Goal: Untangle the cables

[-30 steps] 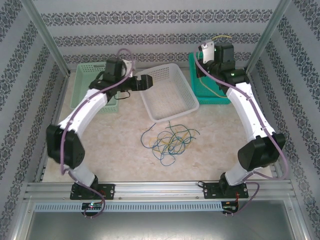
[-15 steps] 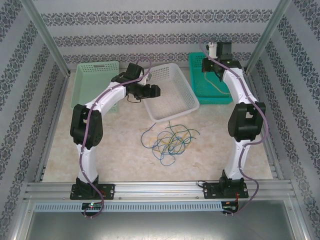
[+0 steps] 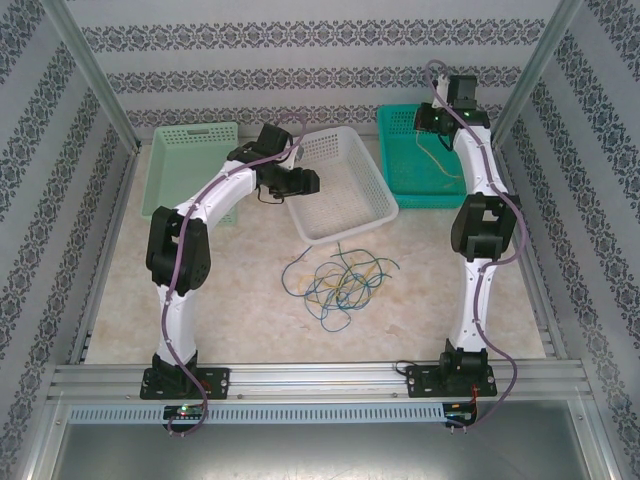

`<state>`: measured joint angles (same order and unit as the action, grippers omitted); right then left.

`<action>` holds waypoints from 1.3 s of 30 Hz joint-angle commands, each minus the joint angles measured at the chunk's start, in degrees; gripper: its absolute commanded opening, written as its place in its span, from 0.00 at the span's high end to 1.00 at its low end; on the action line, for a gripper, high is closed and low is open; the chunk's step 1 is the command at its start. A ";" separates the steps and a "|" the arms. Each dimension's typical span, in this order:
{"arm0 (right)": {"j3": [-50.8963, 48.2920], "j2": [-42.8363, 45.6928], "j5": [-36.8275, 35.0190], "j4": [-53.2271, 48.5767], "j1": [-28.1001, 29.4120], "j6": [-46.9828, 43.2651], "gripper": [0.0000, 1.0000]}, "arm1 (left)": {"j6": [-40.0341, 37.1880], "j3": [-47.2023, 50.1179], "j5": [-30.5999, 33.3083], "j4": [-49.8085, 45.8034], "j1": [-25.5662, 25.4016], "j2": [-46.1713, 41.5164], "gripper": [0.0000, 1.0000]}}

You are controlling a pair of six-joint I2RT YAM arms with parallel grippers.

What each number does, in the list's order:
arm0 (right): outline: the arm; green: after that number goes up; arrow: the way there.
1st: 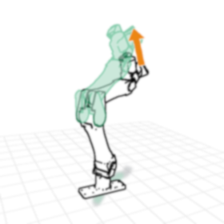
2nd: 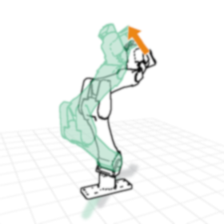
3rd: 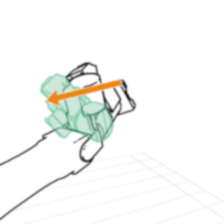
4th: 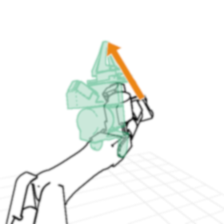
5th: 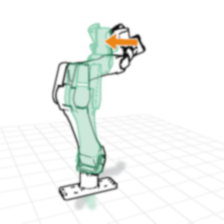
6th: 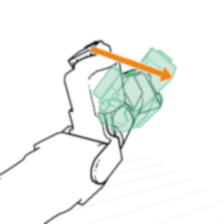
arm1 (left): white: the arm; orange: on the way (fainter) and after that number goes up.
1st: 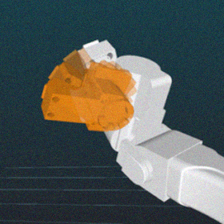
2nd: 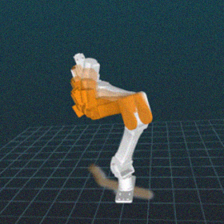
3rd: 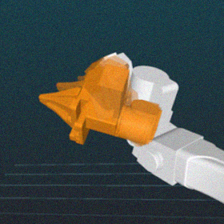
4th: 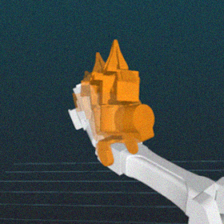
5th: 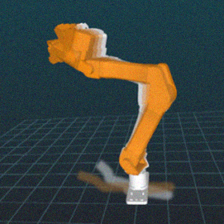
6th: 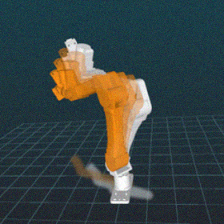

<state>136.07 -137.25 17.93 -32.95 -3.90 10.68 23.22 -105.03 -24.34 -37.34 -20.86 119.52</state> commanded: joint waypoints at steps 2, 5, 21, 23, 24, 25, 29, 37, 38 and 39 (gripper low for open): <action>0.16 -1.37 2.86 -5.80 0.60 2.29 0.79 | 1.38 -1.76 4.35 -6.12 -1.08 -3.06 0.32; -2.29 -1.03 1.99 -7.76 0.61 1.69 0.43 | 2.18 -1.81 5.81 -7.87 -1.54 -4.44 0.31; -11.05 13.20 1.64 -7.21 0.74 4.53 0.09 | 3.62 1.85 9.69 -10.98 -2.43 -6.14 0.27; -14.17 16.29 2.75 -6.45 0.82 4.36 0.10 | 3.67 1.13 10.00 -10.46 -2.34 -5.13 0.29; -16.18 18.24 2.84 -5.84 0.83 4.51 0.10 | 3.61 0.57 9.73 -10.25 -2.17 -4.48 0.29; -17.86 19.85 2.57 -5.02 0.91 4.84 0.09 | 3.45 -0.14 9.40 -10.36 -1.97 -3.72 0.30; -23.10 26.02 2.98 -4.89 1.66 5.23 0.11 | 3.00 -2.23 6.94 -10.14 -0.92 -0.17 0.34; -43.16 39.14 3.92 -2.63 8.31 1.10 0.13 | -0.04 -6.60 5.20 -10.71 1.13 4.56 0.51; -45.90 41.04 3.73 -1.87 9.05 0.85 0.13 | -0.51 -7.59 5.04 -11.55 1.45 5.19 0.52; -48.67 42.74 3.60 -1.03 9.60 1.13 0.13 | -1.36 -8.30 5.25 -12.34 1.69 5.40 0.53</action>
<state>92.16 -98.54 20.73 -35.75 4.21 13.52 24.56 -111.31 -18.44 -46.13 -20.40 122.26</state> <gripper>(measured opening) 0.869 0.473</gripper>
